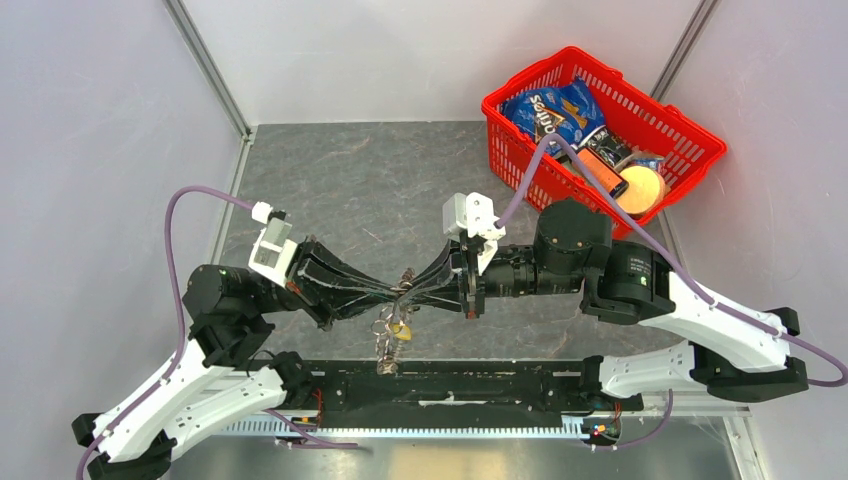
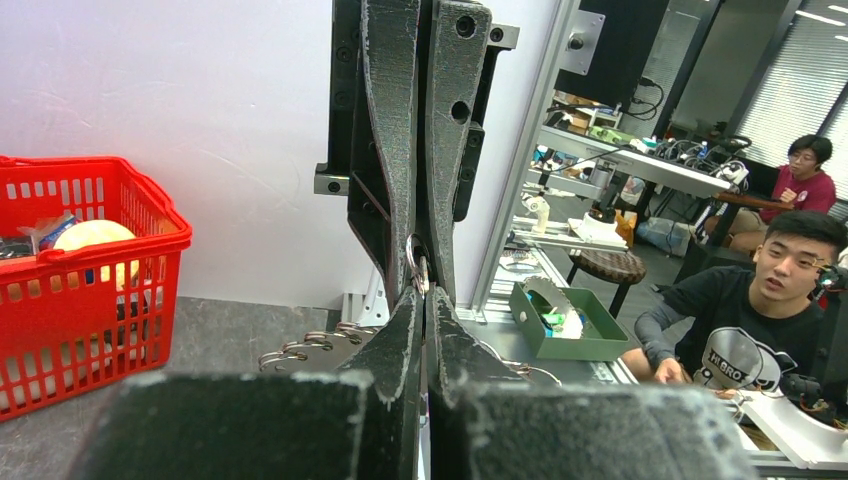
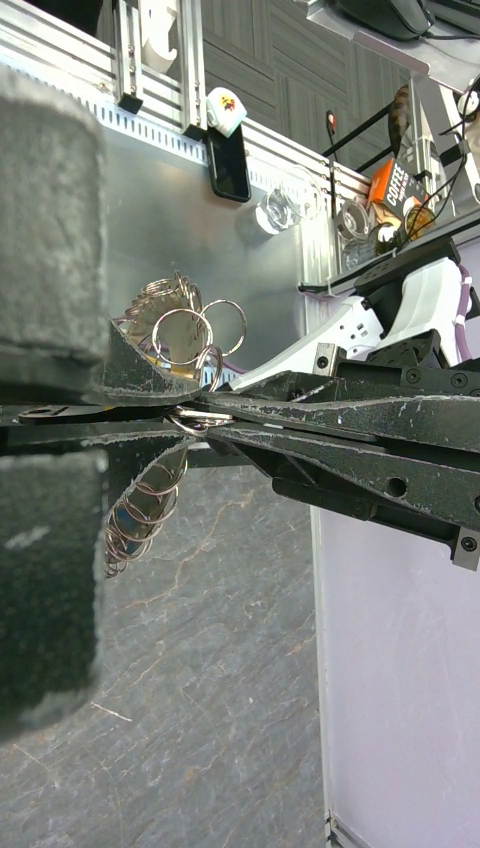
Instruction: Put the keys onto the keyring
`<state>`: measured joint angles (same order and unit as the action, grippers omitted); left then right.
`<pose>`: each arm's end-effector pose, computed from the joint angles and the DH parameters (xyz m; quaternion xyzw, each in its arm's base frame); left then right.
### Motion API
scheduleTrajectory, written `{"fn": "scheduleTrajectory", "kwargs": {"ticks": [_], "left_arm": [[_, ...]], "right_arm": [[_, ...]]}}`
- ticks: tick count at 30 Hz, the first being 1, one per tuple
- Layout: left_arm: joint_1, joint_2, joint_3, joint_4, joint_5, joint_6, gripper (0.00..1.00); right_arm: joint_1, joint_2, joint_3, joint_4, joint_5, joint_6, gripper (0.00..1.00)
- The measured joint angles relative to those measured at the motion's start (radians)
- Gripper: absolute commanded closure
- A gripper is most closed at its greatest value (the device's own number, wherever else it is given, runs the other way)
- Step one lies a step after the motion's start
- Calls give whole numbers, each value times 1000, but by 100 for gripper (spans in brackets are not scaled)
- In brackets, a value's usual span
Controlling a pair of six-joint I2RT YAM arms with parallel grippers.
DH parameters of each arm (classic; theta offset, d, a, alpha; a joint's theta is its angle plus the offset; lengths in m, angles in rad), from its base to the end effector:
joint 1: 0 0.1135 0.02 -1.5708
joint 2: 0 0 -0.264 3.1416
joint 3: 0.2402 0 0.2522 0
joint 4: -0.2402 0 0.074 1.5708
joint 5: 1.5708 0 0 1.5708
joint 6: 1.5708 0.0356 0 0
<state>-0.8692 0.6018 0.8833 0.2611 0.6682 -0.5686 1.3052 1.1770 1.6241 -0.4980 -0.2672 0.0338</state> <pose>0.0531 -0.0970 0.4413 0.3519 0.4166 -0.6631 0.5128 0.0492 0.2165 0.5118 -0.5004 0.5236 0.4994 0.4754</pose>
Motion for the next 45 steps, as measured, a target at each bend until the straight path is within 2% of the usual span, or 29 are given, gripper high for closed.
{"fn": "scheduleTrajectory", "kwargs": {"ticks": [5, 8, 13, 23, 32, 36, 39, 45], "left_arm": [[0, 0, 0, 0, 1, 0, 96], [0, 0, 0, -1, 5, 0, 86], [0, -8, 0, -26, 5, 2, 77], [-1, -45, 0, -108, -17, 15, 75], [-1, -91, 1, -70, -50, 15, 71], [-1, -87, 1, -60, -58, 14, 67], [-1, -70, 1, -40, -54, 10, 60], [-1, -2, 4, -11, -10, -11, 56]], "right_arm": [[0, 0, -3, 5, -6, 2, 100], [0, -6, -19, 23, -6, 8, 100], [0, -29, -64, 57, -5, 19, 100], [0, -55, -125, 97, -6, 29, 100], [-1, -148, -160, 100, -11, 37, 100], [-1, -151, -163, 102, -18, 41, 100], [-1, -151, -164, 101, -22, 44, 100], [-1, -151, -164, 101, -25, 45, 100]]}}
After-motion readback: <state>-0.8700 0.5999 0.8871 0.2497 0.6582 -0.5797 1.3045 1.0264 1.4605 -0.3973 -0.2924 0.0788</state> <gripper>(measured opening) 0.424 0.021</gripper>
